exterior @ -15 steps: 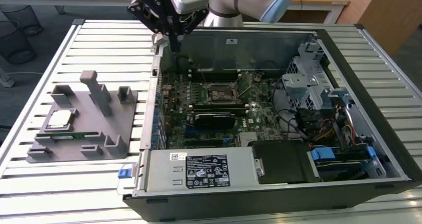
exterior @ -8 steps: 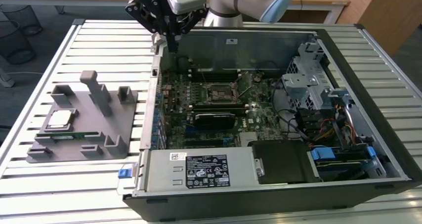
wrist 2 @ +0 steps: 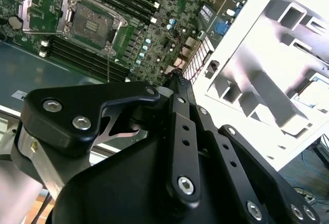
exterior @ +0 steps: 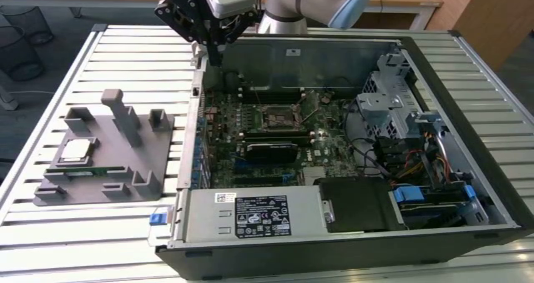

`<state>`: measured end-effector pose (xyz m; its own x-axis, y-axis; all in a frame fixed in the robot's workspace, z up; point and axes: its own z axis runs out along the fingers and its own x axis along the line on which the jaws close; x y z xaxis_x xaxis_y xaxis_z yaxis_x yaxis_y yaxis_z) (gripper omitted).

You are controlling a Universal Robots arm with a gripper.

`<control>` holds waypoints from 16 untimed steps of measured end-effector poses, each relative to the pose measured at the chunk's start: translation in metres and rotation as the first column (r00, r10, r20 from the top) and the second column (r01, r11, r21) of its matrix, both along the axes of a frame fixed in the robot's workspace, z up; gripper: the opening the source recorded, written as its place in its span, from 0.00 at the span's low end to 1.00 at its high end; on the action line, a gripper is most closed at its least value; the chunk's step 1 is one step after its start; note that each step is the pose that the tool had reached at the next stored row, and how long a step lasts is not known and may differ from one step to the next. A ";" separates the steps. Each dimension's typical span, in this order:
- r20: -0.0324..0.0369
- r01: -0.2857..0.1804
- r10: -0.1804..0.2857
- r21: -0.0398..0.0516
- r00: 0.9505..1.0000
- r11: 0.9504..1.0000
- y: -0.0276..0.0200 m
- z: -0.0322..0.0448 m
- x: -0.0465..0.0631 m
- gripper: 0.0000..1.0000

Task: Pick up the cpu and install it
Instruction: 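Reach for the cpu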

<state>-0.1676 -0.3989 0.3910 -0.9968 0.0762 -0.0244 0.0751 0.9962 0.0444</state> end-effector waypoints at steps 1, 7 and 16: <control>0.000 0.000 0.000 0.000 1.000 1.000 0.0000 -0.0001 -0.001 0.11; 0.000 0.000 0.000 0.000 1.000 1.000 0.0000 -0.0002 -0.004 0.11; 0.000 0.000 0.000 0.000 1.000 1.000 0.0000 -0.0005 -0.010 0.11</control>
